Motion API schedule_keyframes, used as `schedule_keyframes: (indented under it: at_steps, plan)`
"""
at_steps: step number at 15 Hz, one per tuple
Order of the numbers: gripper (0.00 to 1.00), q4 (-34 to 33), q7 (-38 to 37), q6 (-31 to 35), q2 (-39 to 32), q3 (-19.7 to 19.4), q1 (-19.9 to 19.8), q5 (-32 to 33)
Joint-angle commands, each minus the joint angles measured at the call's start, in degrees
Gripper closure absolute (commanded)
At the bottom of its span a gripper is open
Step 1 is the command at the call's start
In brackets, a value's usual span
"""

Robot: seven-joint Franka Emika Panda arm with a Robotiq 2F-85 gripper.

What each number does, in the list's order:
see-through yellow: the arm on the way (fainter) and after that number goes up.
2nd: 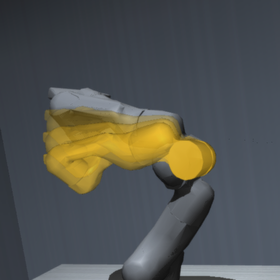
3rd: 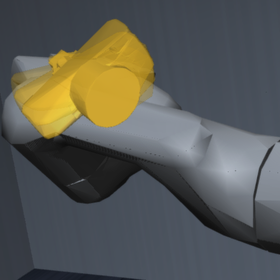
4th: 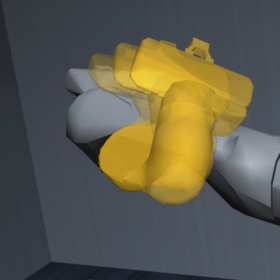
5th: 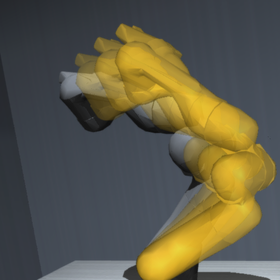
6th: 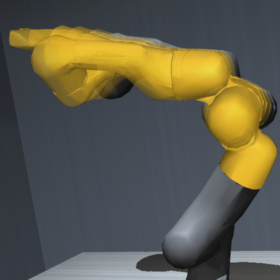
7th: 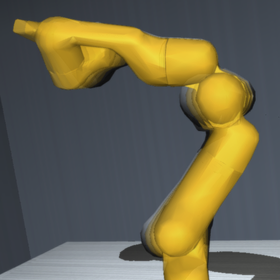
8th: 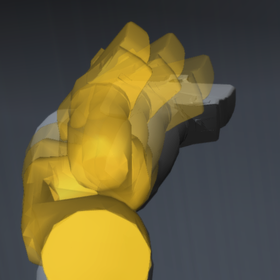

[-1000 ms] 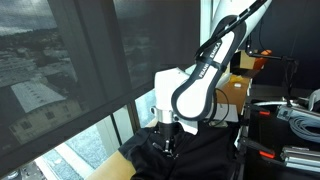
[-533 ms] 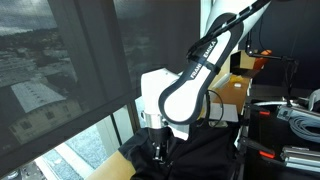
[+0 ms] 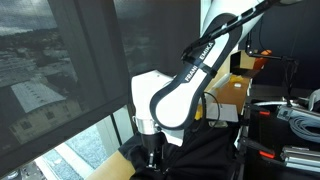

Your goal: Close the zip of the jersey

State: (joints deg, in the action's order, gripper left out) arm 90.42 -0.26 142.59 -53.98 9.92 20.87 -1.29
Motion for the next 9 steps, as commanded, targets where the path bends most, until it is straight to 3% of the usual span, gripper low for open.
schedule_keyframes:
  at_steps: [1, 9]
  plan:
    - [1.0, -4.86, -1.81, -2.3, -2.01, 0.97, 1.5, 0.59]
    - [1.0, -8.24, -1.23, -3.75, -3.45, 2.31, 3.57, 0.4]
